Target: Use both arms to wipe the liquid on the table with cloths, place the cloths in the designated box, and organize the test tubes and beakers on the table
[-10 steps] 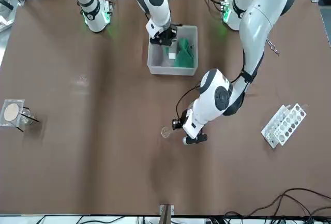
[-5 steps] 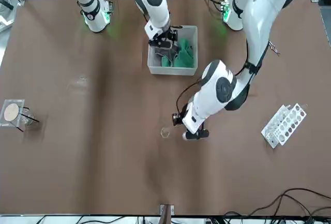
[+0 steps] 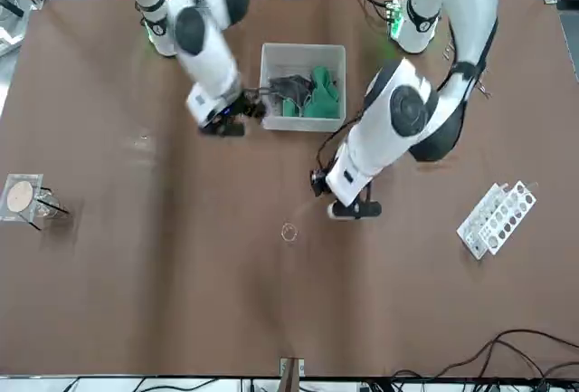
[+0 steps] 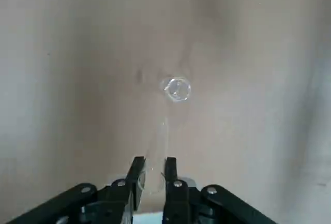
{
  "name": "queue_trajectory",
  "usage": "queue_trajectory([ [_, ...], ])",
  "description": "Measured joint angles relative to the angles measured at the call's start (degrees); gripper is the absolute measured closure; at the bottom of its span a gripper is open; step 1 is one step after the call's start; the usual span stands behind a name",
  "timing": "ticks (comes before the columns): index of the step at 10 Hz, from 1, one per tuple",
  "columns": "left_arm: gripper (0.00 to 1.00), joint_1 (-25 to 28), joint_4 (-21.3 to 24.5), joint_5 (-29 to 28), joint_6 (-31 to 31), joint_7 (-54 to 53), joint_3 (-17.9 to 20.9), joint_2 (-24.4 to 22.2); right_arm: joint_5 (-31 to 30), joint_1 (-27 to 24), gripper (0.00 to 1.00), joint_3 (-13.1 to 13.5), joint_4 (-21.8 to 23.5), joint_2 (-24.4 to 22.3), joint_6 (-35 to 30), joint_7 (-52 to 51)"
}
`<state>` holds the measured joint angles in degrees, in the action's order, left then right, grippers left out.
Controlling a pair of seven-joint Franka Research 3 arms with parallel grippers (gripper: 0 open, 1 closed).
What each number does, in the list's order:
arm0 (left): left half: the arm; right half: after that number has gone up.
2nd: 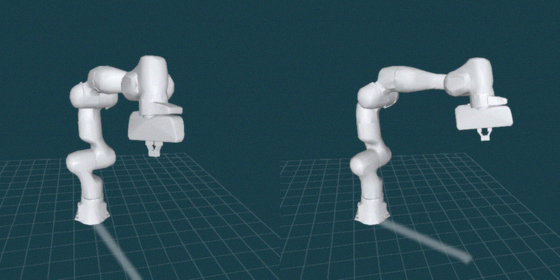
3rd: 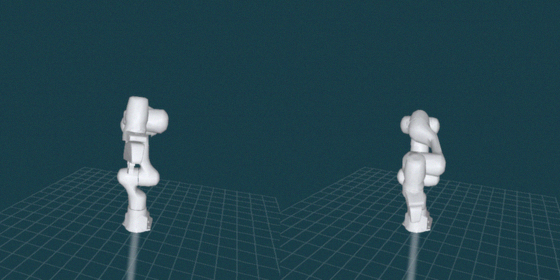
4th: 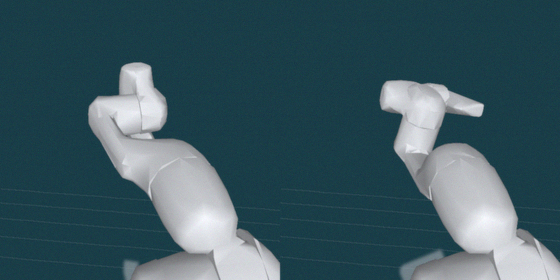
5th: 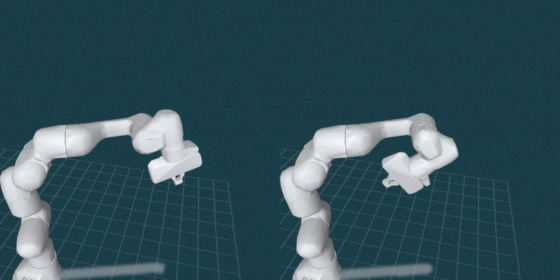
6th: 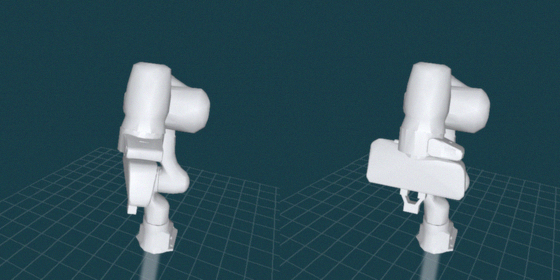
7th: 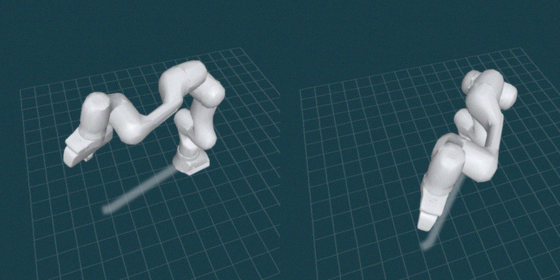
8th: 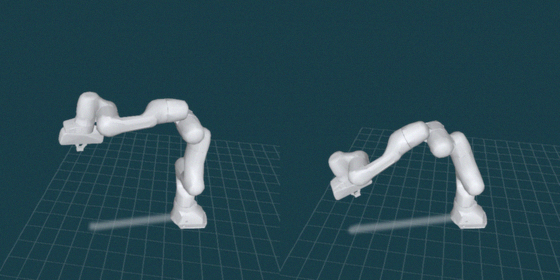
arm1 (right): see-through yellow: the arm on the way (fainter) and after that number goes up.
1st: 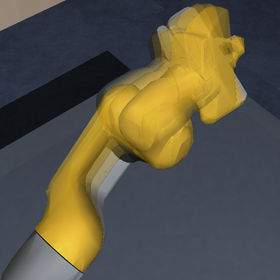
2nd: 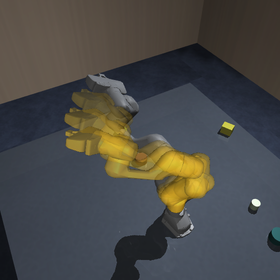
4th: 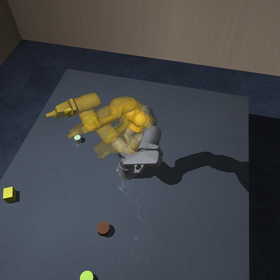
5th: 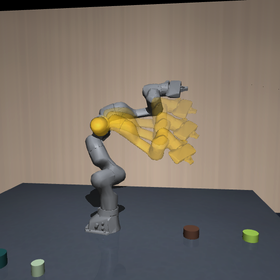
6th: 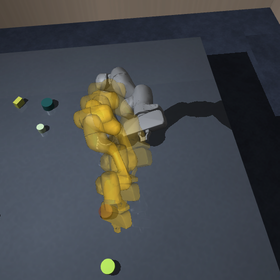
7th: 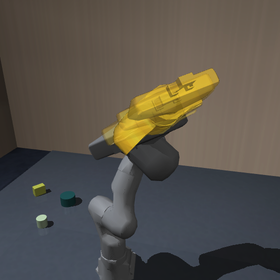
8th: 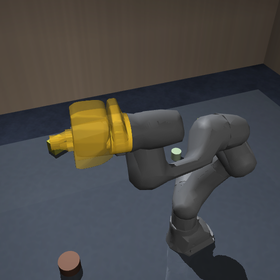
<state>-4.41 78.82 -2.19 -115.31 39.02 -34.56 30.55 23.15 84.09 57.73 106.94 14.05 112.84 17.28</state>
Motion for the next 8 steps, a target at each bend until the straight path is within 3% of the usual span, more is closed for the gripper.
queue_trajectory([
  [1, 0.79, 1.6, 0.9, -0.2, 1.5, -0.1, 0.2, -2.3, 0.0, -2.0, 0.01, 2.9, 0.1, 0.0, -0.1, -8.2],
  [2, 0.79, 3.2, 2.4, -0.8, 2.2, -0.8, 0.9, -4.3, -0.1, -5.4, 0.01, 3.8, 0.1, 0.0, -0.3, -15.5],
  [5, 0.79, 4.7, 8.7, -1.3, 2.5, -6.5, 8.4, -10.4, -0.1, -19.0, 0.01, 4.1, 0.0, 0.2, -0.6, -39.8],
  [7, 0.79, 4.9, 12.9, -1.3, 2.7, -12.4, 14.3, -14.5, 0.1, -21.9, 0.01, 3.6, -1.0, 0.3, -0.2, -45.8],
  [8, 0.79, 5.1, 14.4, -1.3, 3.2, -16.8, 17.1, -16.0, 0.4, -21.8, 0.01, 1.8, -2.1, 0.6, 1.4, -47.0],
])
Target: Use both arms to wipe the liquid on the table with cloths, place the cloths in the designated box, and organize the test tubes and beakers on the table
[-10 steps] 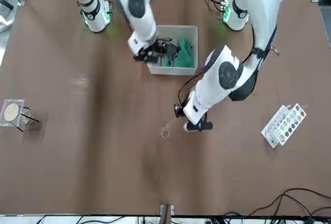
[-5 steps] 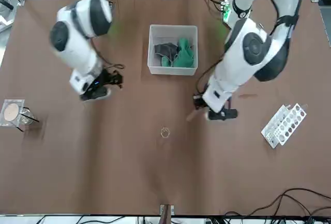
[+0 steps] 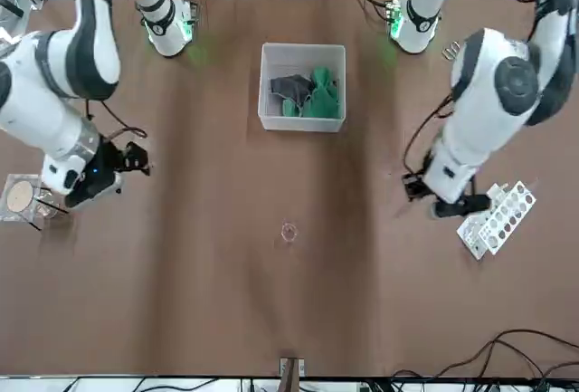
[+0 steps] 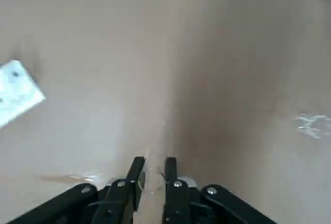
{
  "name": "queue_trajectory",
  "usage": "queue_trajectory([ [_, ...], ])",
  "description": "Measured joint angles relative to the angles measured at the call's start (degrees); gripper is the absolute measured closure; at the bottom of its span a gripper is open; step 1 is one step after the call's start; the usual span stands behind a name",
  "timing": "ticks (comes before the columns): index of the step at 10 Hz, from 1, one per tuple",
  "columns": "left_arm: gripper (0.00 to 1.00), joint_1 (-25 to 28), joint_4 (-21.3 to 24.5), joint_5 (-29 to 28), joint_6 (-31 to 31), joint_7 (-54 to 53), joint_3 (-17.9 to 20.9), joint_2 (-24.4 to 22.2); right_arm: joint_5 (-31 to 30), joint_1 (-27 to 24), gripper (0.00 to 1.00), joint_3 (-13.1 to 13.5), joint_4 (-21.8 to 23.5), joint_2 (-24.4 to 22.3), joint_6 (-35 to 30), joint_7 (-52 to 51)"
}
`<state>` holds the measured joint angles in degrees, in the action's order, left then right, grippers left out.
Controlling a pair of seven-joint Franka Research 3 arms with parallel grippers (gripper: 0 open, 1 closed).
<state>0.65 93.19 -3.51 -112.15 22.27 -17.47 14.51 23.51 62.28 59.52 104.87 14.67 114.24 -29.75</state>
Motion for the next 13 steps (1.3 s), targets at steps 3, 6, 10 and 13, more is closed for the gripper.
queue_trajectory([
  [3, 0.79, 0.2, 4.2, 0.9, 1.6, -14.2, 9.2, -4.9, 4.6, -0.1, 0.01, -9.3, -1.9, 3.2, 11.2, -5.1],
  [6, 0.79, 0.4, 5.6, 2.6, 2.0, -20.0, 21.1, -7.5, 18.9, -7.7, 0.01, -17.3, -6.7, 9.2, 12.9, -20.0],
  [10, 0.79, 0.7, 9.0, 2.8, -3.6, -27.2, 31.7, -7.0, 44.3, -22.2, 0.01, -33.0, -11.3, 18.3, 12.4, -46.8],
  [13, 0.79, 0.7, 12.9, 3.2, -7.9, -29.0, 33.2, -5.5, 60.2, -24.3, 0.01, -37.7, -13.1, 24.3, 12.0, -65.7],
])
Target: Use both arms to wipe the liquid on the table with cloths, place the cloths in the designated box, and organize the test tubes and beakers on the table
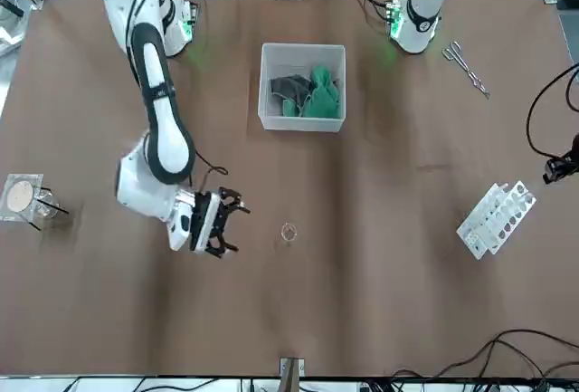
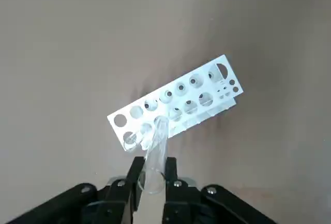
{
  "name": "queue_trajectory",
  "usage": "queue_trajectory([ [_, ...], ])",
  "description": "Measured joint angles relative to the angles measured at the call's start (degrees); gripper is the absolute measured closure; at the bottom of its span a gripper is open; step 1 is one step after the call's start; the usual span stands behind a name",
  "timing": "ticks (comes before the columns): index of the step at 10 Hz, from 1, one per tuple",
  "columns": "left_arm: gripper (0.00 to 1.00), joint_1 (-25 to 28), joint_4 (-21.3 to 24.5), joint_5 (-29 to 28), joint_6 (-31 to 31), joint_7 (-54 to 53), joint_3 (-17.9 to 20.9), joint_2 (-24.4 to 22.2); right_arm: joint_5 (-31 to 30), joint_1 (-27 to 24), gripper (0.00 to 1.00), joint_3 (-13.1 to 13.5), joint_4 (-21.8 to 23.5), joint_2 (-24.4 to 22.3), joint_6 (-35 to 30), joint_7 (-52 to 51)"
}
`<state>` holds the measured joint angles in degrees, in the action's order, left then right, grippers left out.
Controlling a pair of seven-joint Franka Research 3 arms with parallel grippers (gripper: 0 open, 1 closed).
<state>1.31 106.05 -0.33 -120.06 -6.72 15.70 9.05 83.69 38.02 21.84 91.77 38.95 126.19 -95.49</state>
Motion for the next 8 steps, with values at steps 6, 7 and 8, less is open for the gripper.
queue_trajectory([
  [6, 0.79, 0.0, 0.5, 0.0, -1.5, 0.0, 0.4, 2.6, 19.0, -4.6, 0.01, -4.9, -3.4, 12.6, -9.1, -28.9],
  [7, 0.79, 0.1, 0.5, 0.0, -1.6, 0.0, 0.5, 2.8, 19.5, -4.8, 0.01, -5.5, -4.8, 14.1, -10.2, -30.2],
  [8, 0.79, 0.1, 0.5, 0.0, -1.7, 0.0, 0.6, 3.0, 20.1, -4.9, 0.01, -5.9, -6.4, 15.9, -11.2, -31.5],
])
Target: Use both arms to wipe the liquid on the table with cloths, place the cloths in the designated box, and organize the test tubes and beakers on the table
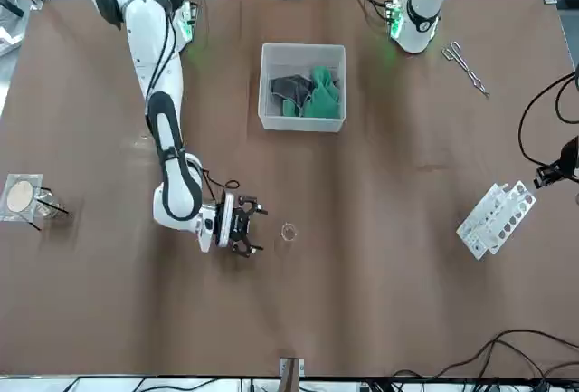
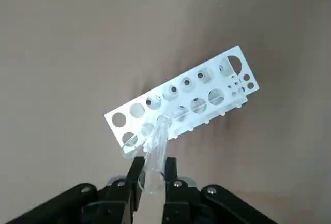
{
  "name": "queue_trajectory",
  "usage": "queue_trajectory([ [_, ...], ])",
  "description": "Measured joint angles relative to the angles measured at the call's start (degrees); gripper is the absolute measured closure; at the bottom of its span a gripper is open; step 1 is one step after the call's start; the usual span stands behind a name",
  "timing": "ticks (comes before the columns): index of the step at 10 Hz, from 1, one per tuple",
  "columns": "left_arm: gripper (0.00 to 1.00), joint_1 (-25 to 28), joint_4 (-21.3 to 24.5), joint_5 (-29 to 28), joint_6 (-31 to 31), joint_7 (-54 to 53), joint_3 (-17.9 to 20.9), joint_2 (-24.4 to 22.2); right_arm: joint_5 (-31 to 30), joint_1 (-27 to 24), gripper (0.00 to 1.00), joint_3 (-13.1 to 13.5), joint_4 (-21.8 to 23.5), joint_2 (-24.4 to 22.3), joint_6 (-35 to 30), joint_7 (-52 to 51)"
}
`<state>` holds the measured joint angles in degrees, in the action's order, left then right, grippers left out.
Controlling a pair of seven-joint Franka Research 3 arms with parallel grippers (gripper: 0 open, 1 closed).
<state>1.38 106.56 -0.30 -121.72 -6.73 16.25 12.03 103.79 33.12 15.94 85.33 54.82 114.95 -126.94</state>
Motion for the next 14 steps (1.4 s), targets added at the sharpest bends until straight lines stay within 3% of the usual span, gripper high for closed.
queue_trajectory([
  [2, 0.77, -0.1, 0.0, 0.6, 0.0, 0.0, 0.0, 0.4, 1.3, -0.2, 0.01, -0.8, -2.2, 3.0, -0.7, -2.6],
  [4, 0.50, -0.2, 0.0, 0.8, -0.1, 0.0, 0.0, 0.6, 2.3, -1.0, 0.01, -1.3, -4.2, 5.2, -1.0, -4.9],
  [6, 0.37, -0.4, -0.1, 0.8, -0.2, 0.0, 0.0, 0.6, 4.2, -1.3, 0.01, -2.1, -5.8, 6.8, -1.1, -5.7],
  [8, 0.09, -0.6, -1.3, 0.8, -0.2, -0.4, -0.2, 0.2, 5.9, -1.2, 0.01, -2.7, -7.7, 8.5, -1.1, -6.3],
  [9, 0.00, -0.7, -2.2, 1.0, 0.1, -0.8, -1.0, -0.8, 6.7, -1.0, 0.01, -3.1, -8.3, 9.3, -1.1, -6.3],
  [14, 0.00, -0.7, -3.6, 1.1, 11.7, -0.7, -8.2, -11.1, 8.4, -0.4, 0.01, -5.4, -9.9, 10.5, -1.0, -7.5],
])
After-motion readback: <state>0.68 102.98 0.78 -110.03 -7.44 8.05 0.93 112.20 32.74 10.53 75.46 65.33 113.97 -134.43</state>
